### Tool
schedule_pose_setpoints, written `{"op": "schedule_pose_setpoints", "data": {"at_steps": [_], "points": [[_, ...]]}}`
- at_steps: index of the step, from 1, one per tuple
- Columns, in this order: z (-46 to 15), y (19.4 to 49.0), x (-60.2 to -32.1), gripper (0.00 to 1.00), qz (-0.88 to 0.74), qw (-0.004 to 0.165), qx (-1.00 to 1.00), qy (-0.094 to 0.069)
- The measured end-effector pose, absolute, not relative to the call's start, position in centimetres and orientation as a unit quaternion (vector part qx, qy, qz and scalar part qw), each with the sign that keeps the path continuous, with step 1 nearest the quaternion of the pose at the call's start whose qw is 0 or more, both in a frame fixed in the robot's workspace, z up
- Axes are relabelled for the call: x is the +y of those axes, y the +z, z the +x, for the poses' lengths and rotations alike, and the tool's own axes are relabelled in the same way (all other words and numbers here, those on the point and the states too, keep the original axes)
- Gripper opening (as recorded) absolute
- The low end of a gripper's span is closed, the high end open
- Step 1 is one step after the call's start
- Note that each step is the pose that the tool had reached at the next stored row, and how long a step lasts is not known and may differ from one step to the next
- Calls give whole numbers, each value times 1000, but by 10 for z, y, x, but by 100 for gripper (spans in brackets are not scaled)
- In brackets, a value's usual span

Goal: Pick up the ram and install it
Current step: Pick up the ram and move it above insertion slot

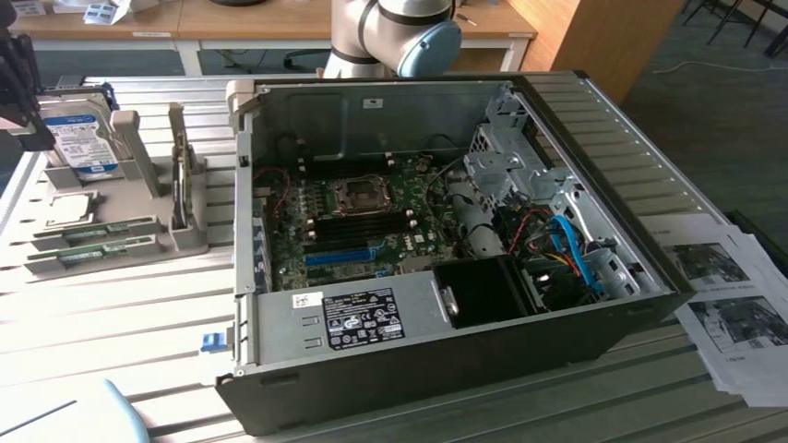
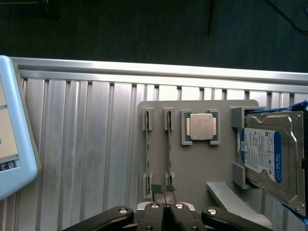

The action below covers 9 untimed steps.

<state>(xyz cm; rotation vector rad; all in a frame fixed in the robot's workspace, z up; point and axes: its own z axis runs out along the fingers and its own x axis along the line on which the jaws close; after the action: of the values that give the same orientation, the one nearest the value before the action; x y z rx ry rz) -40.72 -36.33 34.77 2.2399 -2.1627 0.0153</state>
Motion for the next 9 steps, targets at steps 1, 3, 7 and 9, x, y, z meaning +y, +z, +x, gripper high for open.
{"op": "schedule_pose_setpoints", "data": {"at_steps": [1, 3, 7, 9], "points": [[-407, 347, -363, 9, 719, 14, -695, 5], [-407, 345, -363, 9, 719, 14, -695, 5], [-407, 341, -363, 9, 719, 14, -694, 5], [-407, 339, -363, 9, 719, 14, -694, 5]]}}
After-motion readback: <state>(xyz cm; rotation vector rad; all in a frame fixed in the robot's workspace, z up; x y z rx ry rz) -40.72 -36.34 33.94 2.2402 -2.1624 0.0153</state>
